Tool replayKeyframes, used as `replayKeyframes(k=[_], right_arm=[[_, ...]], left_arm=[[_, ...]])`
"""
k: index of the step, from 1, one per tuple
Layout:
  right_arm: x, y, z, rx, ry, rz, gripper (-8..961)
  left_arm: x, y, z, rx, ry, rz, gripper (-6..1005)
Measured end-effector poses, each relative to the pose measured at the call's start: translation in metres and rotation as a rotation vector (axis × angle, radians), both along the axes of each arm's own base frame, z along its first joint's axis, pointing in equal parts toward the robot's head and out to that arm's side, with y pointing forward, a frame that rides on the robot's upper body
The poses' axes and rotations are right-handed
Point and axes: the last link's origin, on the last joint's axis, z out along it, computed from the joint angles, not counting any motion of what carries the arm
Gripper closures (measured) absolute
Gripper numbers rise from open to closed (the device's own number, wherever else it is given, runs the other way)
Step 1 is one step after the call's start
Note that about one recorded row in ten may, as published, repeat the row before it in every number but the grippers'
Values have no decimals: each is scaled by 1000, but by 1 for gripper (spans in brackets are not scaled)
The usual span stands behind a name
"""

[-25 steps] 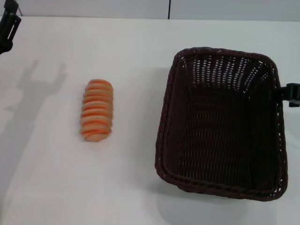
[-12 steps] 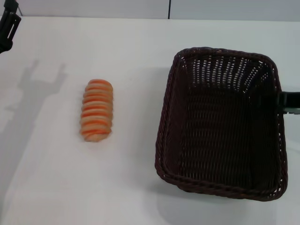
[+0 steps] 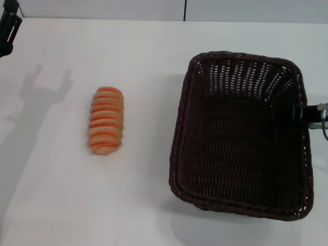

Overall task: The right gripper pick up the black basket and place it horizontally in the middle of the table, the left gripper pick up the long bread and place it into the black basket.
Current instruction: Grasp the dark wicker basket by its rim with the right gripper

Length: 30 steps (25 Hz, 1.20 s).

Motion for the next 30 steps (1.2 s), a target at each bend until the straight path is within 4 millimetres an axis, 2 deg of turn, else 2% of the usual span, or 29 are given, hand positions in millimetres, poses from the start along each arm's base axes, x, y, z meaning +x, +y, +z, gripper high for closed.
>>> replayKeyframes(k=[2, 13, 17, 25, 28, 30], right_arm=[[0, 0, -1, 3, -1, 4, 344], [-2, 0, 0, 19, -20, 49, 585], [-2, 2, 5, 39, -29, 93, 779], [-6, 7, 16, 61, -87, 226, 804], [-13, 12, 23, 74, -115, 292, 805], [-26, 17, 30, 73, -152, 370, 805]], left_arm=[[0, 0, 1, 4, -1, -4, 202], [1, -1, 3, 12, -1, -11, 201], [1, 0, 5, 20, -2, -10, 201], [-1, 1, 8, 38, -2, 4, 201], [-3, 1, 9, 49, -5, 17, 201], [-3, 2, 9, 47, -5, 24, 201]])
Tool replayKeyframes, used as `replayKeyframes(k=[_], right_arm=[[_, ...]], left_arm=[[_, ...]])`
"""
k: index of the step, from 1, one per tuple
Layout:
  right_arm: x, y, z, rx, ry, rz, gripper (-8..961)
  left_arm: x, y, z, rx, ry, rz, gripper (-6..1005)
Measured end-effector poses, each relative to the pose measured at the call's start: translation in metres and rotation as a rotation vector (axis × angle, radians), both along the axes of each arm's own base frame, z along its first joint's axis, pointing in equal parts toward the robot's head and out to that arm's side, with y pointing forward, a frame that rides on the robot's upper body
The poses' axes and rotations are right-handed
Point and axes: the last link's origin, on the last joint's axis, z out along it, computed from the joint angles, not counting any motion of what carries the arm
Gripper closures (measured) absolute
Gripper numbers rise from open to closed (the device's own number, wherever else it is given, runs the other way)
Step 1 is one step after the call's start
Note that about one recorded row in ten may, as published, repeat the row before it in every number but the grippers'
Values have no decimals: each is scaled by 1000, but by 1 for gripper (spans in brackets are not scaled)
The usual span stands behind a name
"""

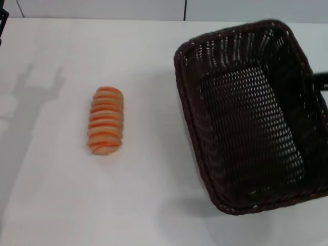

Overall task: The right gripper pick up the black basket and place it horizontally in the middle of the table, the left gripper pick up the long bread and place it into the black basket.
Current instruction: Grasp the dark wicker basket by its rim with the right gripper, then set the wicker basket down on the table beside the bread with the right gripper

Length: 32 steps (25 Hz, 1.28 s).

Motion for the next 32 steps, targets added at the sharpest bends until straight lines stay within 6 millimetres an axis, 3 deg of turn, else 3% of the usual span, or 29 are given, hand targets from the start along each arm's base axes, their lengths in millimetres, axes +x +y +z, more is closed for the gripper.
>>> replayKeyframes(k=[9, 19, 24, 32], right_arm=[[-48, 9, 8, -81, -103, 216, 809], [-122, 1, 11, -259, -182, 533, 810], [-137, -2, -1, -404, -237, 613, 810], [-143, -10, -17, -618, -306, 716, 810]], left_arm=[[8, 5, -5, 18, 24, 45, 201], [17, 6, -7, 33, 37, 80, 201], [19, 7, -10, 15, 23, 81, 201], [20, 11, -11, 9, 27, 91, 201]])
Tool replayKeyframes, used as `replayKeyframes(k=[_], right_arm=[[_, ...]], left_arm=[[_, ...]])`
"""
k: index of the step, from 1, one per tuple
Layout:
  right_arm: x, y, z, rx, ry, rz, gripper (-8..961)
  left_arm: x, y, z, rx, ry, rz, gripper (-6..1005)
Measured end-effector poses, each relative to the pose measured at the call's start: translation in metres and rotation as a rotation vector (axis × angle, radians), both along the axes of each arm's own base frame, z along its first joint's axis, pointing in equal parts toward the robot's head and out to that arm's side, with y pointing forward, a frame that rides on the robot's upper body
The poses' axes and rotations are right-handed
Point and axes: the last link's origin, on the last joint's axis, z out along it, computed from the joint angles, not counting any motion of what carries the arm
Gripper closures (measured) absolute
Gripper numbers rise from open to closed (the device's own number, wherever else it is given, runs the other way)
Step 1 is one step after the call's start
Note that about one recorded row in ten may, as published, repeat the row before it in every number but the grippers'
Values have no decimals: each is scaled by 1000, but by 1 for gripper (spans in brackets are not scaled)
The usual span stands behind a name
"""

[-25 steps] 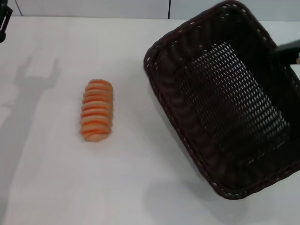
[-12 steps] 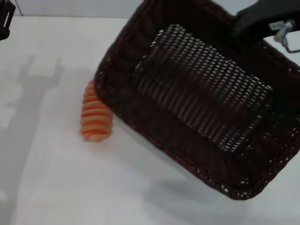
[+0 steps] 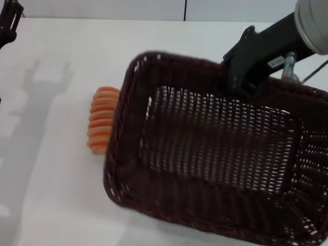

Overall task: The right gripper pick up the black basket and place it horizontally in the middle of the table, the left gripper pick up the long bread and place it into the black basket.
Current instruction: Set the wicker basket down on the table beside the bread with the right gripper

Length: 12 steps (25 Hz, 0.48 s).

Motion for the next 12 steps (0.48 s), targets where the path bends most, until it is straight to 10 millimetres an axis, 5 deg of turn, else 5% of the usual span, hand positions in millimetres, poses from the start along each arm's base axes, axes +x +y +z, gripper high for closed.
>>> replayKeyframes(k=[12], right_arm=[[5, -1, -20, -148, -149, 116, 809]], left_arm=[[5, 11, -1, -6, 2, -4, 202]])
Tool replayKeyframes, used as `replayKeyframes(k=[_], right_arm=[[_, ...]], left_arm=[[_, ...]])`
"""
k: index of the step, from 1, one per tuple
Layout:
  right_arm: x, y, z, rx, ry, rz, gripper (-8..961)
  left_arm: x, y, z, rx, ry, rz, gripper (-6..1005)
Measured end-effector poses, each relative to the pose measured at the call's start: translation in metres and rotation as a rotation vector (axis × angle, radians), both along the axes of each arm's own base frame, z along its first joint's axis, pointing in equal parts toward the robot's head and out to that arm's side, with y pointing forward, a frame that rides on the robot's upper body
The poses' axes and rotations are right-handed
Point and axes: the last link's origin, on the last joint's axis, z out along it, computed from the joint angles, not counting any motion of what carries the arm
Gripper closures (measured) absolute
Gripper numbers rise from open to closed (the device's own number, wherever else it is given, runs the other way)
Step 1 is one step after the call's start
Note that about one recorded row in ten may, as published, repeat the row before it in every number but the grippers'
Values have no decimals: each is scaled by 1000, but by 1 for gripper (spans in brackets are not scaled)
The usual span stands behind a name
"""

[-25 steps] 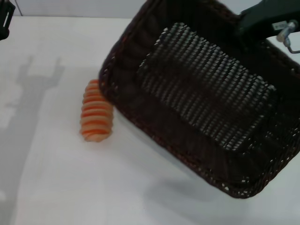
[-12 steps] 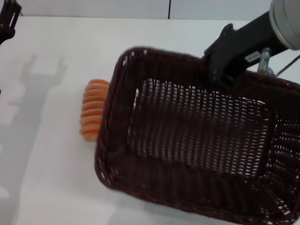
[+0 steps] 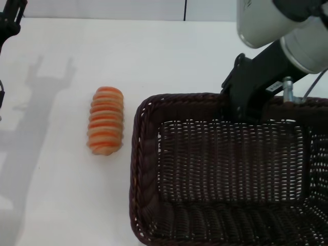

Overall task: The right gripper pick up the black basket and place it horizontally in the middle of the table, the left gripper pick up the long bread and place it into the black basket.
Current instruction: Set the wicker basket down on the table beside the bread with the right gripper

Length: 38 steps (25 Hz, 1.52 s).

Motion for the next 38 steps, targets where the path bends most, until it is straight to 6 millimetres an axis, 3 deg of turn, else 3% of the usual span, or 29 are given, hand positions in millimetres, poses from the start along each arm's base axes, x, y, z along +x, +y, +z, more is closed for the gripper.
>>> replayKeyframes(k=[10, 15, 28, 38], right_arm=[[-1, 7, -33, -13, -64, 38, 809], [-4, 7, -40, 14, -66, 29, 763], [3, 4, -35, 142, -70, -37, 625], [1, 4, -20, 300, -16, -94, 624]], left_arm=[[0, 3, -3, -14, 6, 4, 202], [0, 3, -2, -9, 6, 1, 202], [-1, -4, 1, 10, 1, -21, 202], [-3, -8, 3, 14, 5, -20, 201]])
